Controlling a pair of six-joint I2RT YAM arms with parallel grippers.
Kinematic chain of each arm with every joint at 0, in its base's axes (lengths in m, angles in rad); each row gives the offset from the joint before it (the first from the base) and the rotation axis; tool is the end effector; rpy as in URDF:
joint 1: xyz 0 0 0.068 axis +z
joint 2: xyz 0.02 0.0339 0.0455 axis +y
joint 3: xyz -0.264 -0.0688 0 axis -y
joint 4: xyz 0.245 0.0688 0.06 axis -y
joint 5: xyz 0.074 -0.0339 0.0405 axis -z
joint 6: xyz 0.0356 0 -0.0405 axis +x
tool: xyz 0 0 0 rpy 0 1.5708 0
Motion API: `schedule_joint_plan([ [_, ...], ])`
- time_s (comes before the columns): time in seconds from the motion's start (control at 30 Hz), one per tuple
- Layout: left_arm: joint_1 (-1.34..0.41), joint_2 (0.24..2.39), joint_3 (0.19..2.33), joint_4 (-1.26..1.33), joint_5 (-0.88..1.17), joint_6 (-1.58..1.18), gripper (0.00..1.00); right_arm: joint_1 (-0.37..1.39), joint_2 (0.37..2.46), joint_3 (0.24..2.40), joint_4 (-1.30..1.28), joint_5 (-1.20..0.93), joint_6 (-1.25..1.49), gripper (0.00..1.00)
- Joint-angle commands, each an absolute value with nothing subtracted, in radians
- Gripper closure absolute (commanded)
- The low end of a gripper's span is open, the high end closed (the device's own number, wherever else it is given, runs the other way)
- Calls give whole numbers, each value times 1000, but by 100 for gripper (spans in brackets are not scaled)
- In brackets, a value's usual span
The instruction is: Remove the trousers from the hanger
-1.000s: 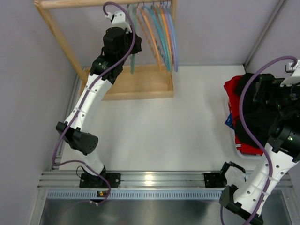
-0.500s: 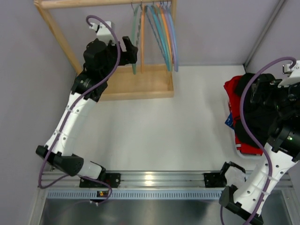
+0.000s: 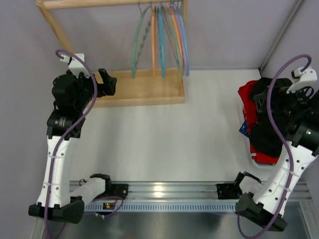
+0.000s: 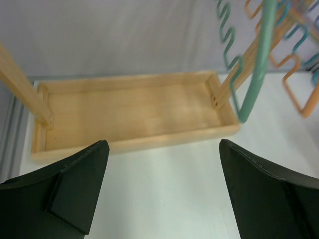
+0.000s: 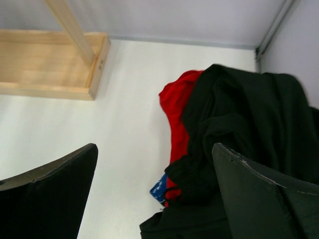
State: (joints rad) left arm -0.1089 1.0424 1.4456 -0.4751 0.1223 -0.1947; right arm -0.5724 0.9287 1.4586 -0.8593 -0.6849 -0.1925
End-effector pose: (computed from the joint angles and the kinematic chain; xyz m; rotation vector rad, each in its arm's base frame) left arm 0.1961 -0.0258 0.4850 0.0232 1.6524 -0.3320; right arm 0.1291 -0.0564 0.4677 -0.1088 1.8222 0.1131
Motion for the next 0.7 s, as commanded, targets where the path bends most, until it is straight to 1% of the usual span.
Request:
schedule_joint_plan([
  [0.0, -89, 1031, 1390, -657, 123, -54, 1, -577, 956, 1414, -911, -813, -176, 1],
  [0.07, -89, 1023, 1359, -719, 112, -17, 1, -557, 954, 1363, -923, -807, -173, 0],
  [0.17, -89, 991, 1292, -793, 86, -9, 1, -439, 916, 1280, -876, -689, -172, 1],
  [0.2, -87, 968, 1270, -810, 80, 15, 1, -357, 904, 1258, -862, -654, -167, 1],
  [0.23, -84, 954, 1263, -831, 63, 18, 1, -312, 894, 1226, -851, -594, -161, 1],
  [0.3, -74, 919, 1244, -856, 57, 20, 1, -202, 874, 1201, -828, -552, -144, 1],
  [0.4, -61, 882, 1229, -907, 55, 20, 1, -118, 858, 1167, -813, -494, -146, 1],
  [0.5, -41, 850, 1226, -936, 48, 20, 1, -71, 833, 1129, -811, -468, -166, 1],
  [0.67, 9, 828, 1229, -943, 83, 8, 1, -51, 789, 1109, -834, -459, -190, 1],
])
